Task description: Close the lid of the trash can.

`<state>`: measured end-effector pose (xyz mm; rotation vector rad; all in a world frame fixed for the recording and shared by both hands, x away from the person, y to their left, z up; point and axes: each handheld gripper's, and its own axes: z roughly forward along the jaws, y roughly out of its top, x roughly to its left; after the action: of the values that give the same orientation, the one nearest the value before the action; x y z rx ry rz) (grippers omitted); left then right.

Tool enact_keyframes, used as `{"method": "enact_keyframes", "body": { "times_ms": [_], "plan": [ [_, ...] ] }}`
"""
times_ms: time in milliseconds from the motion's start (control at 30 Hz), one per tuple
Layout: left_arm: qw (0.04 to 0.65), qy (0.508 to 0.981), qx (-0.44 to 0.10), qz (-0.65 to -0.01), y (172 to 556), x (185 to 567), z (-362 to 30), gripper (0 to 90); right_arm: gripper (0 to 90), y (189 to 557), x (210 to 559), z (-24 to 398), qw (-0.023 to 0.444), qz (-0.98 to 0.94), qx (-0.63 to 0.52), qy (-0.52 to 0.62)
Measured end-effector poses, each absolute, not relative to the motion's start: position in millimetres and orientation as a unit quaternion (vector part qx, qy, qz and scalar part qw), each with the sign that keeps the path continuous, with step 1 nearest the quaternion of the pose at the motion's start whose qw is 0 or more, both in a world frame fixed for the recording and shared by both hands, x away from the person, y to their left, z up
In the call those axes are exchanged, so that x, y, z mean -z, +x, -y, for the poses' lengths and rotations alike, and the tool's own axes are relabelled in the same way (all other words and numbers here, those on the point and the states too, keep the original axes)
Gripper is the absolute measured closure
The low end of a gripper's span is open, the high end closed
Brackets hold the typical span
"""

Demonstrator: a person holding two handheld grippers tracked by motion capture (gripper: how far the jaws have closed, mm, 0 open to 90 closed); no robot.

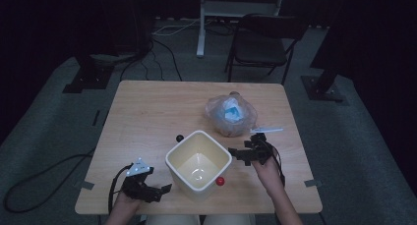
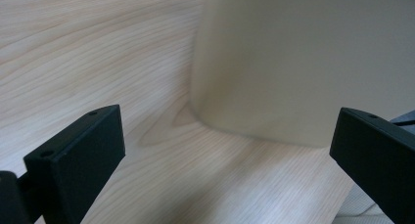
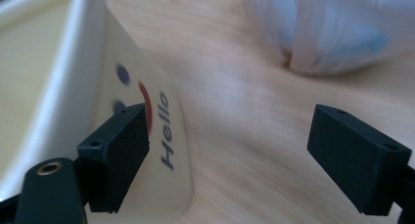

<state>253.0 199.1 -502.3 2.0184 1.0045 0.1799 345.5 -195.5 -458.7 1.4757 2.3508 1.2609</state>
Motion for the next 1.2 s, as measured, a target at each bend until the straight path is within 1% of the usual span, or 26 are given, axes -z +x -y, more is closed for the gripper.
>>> {"method": "enact_keyframes", "body": {
  "times_ms": [233, 367, 500, 867, 1200],
  "plan": [
    [0.421, 0.815, -0.07, -0.391, 262.9, 503.2, -185.3, 0.4, 14.9, 340.0, 474.1, 197.6, 0.023, -0.775, -0.408, 0.482],
    [0.421, 0.817, -0.065, -0.389, 270.9, 504.1, -185.5, 0.4, 15.8, 334.2, 480.6, 195.6, 0.013, -0.776, -0.408, 0.481],
    [0.417, 0.814, -0.071, -0.398, 279.1, 502.4, -187.1, 0.4, 15.8, 331.2, 485.6, 198.1, 0.007, -0.771, -0.412, 0.486],
    [0.4, 0.811, -0.095, -0.417, 308.4, 498.5, -185.4, 0.4, 16.7, 322.2, 486.4, 199.0, 0.015, -0.759, -0.415, 0.501],
    [0.386, 0.81, -0.107, -0.428, 340.9, 495.0, -186.8, 0.4, 16.8, 325.3, 484.4, 191.6, 0.017, -0.759, -0.414, 0.501]
  ]
}}
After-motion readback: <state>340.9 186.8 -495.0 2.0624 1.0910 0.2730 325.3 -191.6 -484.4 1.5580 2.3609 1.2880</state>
